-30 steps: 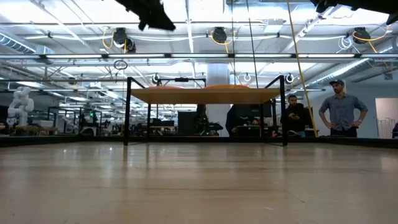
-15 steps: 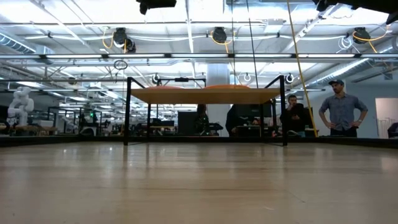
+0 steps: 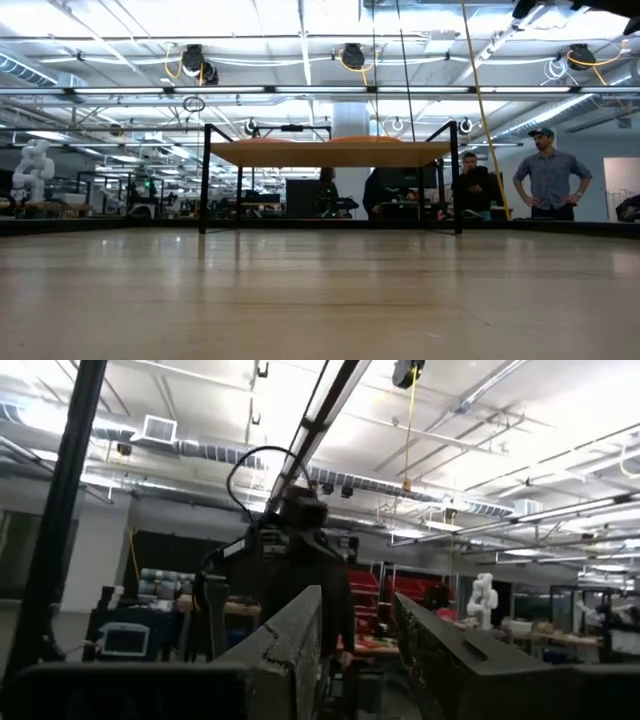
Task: Place and stack plates onto a shelf
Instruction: Return to Home Position
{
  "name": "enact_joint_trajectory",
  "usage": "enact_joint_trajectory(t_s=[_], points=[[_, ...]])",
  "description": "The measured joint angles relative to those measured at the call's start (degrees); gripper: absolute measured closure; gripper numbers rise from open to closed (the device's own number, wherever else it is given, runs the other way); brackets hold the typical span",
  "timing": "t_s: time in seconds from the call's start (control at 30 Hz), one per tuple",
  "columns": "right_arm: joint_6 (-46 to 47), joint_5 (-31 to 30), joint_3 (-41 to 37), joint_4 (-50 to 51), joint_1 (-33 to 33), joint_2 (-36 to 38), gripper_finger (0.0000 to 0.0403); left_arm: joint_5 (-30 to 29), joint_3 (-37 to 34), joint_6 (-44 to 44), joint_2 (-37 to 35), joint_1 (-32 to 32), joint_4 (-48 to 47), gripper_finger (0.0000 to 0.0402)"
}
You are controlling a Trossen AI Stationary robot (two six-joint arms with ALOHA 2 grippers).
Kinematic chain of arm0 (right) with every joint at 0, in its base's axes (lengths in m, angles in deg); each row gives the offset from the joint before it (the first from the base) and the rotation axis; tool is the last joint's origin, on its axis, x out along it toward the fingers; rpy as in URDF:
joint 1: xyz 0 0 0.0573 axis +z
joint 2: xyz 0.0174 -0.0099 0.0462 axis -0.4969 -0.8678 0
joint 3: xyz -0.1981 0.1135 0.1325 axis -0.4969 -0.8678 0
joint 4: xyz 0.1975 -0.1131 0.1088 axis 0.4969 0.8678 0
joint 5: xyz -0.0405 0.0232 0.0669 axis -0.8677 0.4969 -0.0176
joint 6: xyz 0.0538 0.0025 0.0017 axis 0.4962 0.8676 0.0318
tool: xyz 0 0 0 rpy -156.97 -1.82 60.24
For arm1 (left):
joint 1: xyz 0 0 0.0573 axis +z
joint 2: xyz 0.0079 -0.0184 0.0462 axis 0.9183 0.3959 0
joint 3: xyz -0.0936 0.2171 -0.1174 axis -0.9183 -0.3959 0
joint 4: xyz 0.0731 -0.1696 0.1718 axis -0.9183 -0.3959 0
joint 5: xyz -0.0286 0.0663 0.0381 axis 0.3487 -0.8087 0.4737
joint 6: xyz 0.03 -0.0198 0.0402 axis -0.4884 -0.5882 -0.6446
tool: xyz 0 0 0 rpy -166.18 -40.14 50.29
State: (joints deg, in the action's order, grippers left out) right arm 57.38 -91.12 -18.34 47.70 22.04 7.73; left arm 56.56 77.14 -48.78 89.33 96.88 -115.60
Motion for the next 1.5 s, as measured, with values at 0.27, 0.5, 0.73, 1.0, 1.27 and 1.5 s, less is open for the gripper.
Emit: enact_joint_trajectory(t_s=[0.27,0.5,0.73,1.0,1.27,1.5], points=[[2.56,-6.39,3.7,17.36,-0.01,7.13,0.0291,-0.37,0.02,0.54,-9.12,-0.04,-5.26,0.0332],[7.84,-7.13,10.13,36.33,-0.04,10.3,0.0291,0.26,-1.13,0.86,-12.0,-0.12,-10.4,0.0332],[9.42,-7.39,15.41,46.74,-0.01,12.25,0.0291,0.36,-12.27,2.59,-17.6,-1.32,-5.26,0.0332],[9.31,-7.34,15.78,51.27,-0.01,18.49,0.0291,0.25,-26.23,6.73,-30.63,-1.45,2.86,0.0332],[10.06,-7.28,16.2,55.33,-0.01,21.99,0.0291,0.07,-37.04,8.64,-41.12,-1.46,7.81,0.0332],[11.21,-5.79,13.38,56.57,0.01,22.32,0.0291,0.37,-47.25,10.61,-47.4,-1.47,13.52,0.0332]])
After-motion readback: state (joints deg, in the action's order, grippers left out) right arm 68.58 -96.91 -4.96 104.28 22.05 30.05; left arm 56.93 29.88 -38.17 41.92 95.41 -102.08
